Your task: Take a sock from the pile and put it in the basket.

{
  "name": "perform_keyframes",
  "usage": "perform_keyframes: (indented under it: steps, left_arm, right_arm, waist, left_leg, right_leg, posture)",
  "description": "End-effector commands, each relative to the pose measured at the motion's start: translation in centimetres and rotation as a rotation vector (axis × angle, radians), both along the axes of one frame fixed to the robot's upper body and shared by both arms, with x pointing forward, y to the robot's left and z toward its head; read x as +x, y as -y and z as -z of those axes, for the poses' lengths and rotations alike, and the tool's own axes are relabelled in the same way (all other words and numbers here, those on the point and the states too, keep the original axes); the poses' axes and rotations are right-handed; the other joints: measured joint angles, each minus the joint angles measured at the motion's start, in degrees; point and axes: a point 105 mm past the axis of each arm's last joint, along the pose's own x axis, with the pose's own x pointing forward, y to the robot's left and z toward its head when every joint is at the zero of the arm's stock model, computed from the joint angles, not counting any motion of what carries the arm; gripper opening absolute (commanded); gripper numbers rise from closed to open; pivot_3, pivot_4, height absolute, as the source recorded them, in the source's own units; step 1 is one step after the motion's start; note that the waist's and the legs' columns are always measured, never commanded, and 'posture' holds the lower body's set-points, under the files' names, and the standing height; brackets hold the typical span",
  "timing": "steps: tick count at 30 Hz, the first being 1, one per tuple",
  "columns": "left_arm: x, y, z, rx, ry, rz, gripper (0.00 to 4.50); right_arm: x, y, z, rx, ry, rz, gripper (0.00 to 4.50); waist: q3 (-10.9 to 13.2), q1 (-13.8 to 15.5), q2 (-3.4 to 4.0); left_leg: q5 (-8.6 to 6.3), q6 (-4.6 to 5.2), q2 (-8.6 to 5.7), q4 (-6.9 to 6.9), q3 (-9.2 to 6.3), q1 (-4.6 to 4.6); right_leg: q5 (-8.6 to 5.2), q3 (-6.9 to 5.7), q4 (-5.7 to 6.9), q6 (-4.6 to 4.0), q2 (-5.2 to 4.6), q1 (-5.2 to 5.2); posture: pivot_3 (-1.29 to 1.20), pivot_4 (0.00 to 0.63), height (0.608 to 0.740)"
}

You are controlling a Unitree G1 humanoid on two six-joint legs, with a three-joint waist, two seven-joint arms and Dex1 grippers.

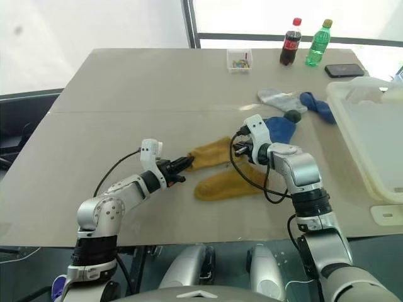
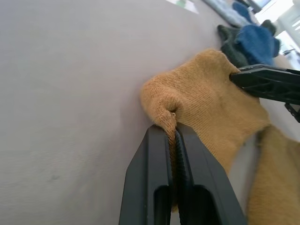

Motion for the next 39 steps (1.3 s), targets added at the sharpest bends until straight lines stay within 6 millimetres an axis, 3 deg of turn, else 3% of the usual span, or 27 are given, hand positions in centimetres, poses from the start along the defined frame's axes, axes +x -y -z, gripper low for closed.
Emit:
perform_keyframes:
  steps: [1,6,9,16,24,37,39]
  left_arm:
    - [-1.0,-0.4,-3.1,-0.084,0.096,0.061,0.05]
    - [-3.4,0.8,-5.5,-0.18,0.111,0.235,0.05]
    - [-4.4,1.2,-6.3,-0.22,0.094,0.311,0.05]
    - [-6.2,2.2,-5.1,-0.162,0.017,0.399,0.05]
    - [-7.1,1.9,-3.2,-0.104,-0.05,0.388,0.05]
    - [-6.0,2.9,-0.8,-0.048,-0.085,0.328,0.05]
    - [-6.1,3.2,-0.7,-0.045,-0.084,0.339,0.75]
  right_arm:
    - [-1.4,1.1,-4.3,0.11,0.088,-0.029,0.0]
    - [-4.1,1.6,-6.7,0.183,0.098,-0.091,0.0]
    - [-5.3,2.4,-6.4,0.153,0.088,-0.092,0.0]
    - [-8.2,3.8,-3.8,0.12,0.013,-0.059,0.0]
    - [-9.4,3.7,-1.7,0.124,-0.04,-0.008,0.0]
    - [-8.7,4.6,0.3,0.076,-0.094,0.031,0.0]
    - [-8.6,4.8,0.6,0.063,-0.097,0.036,0.0]
  waist:
    - [0.01,-0.03,-0.02]
    - [0.01,-0.03,-0.02]
    - [0.01,0.06,-0.03]
    - [0.02,0.07,-0.04]
    - [0.02,0.08,-0.04]
    - [0.03,0.48,-0.06]
    - [0.02,0.6,-0.06]
  left_leg:
    - [0.0,0.0,0.0,0.0,0.0,-0.06]
    - [0.06,-0.11,0.03,0.01,-0.06,-0.34]
    - [-0.01,0.01,0.02,0.01,-0.11,-0.38]
    - [-0.01,0.02,0.0,0.01,-0.09,-0.37]
    - [-0.02,0.04,0.04,0.01,-0.09,-0.34]
    - [-0.02,0.05,0.02,0.03,-0.03,-0.35]
    - [-0.02,0.05,0.02,0.03,-0.03,-0.34]
  right_leg:
    - [0.0,0.01,0.0,0.0,-0.01,-0.07]
    - [0.0,-0.01,-0.03,-0.01,-0.06,-0.3]
    - [0.0,0.02,-0.07,-0.01,-0.12,-0.28]
    - [0.0,0.06,-0.07,-0.01,-0.09,-0.28]
    - [-0.14,0.11,-0.07,-0.24,-0.06,-0.28]
    - [-0.14,0.08,-0.08,-0.24,-0.04,-0.28]
    - [-0.14,0.07,-0.07,-0.24,-0.03,-0.28]
  posture:
    - [0.0,0.15,0.729]
    - [0.0,0.15,0.729]
    - [0.0,0.15,0.729]
    - [0.0,0.15,0.729]
    - [0.0,0.15,0.729]
    - [0.0,0.15,0.729]
    - [0.0,0.15,0.729]
